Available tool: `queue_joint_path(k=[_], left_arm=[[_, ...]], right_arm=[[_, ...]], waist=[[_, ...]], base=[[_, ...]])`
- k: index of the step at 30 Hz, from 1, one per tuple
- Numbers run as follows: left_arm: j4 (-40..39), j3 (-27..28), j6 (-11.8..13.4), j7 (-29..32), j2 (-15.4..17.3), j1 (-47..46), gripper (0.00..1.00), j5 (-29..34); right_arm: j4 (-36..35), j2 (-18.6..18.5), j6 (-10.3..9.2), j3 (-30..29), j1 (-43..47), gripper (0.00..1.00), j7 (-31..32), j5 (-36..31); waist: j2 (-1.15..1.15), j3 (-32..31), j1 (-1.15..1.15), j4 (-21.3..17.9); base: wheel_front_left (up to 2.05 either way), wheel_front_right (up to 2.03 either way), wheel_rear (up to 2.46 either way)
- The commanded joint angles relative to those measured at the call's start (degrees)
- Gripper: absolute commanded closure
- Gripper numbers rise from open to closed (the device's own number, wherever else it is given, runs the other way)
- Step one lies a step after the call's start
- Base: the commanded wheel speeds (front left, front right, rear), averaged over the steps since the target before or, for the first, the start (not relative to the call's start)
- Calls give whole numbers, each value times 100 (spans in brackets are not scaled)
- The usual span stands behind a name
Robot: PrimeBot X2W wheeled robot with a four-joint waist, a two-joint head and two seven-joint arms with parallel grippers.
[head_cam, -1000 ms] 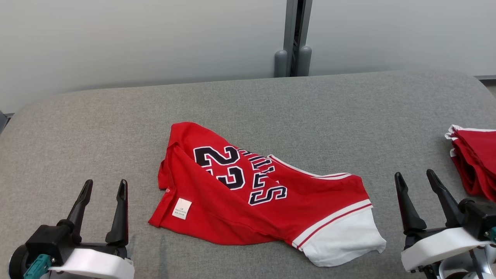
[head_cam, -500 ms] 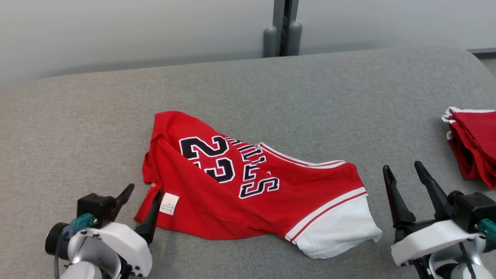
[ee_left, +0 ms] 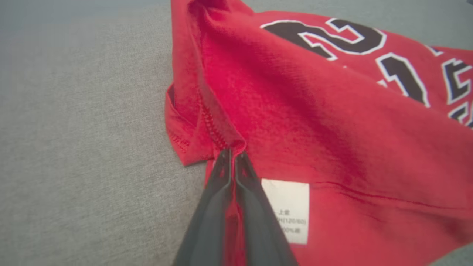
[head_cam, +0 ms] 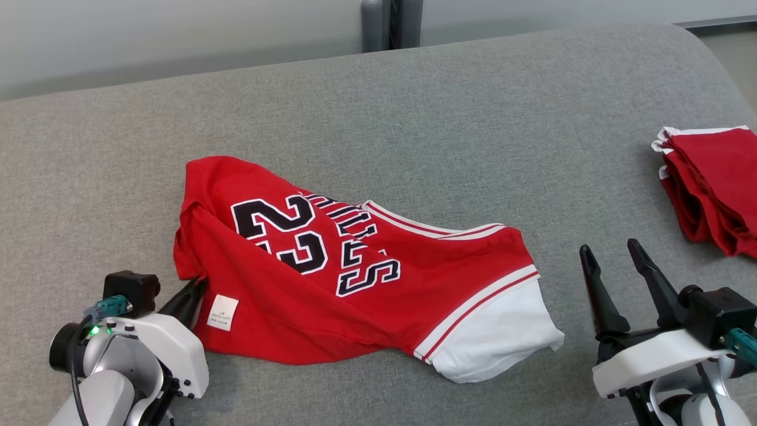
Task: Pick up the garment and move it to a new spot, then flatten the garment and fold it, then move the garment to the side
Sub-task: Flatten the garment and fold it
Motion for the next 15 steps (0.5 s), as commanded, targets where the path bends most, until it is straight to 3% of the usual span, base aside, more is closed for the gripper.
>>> queue_joint_path(k=[1,9,15], left_arm=[[34,37,-17,2,52,-78,100,-60],[-293,95,91,-78,111,42,100,-96],[-688,160,222,-61,182,179,100,-132]], right_arm=[[16,-22,-2,-50,19,0,-57,48],[15,-21,-2,-244,438,0,122,-29],[248,-21,-1,18,762,0,299,39]], waist=[[0,23,0,-10],[0,55,0,91],[0,118,0,167]], base=[[0,0,0],[0,0,0],[0,0,0]])
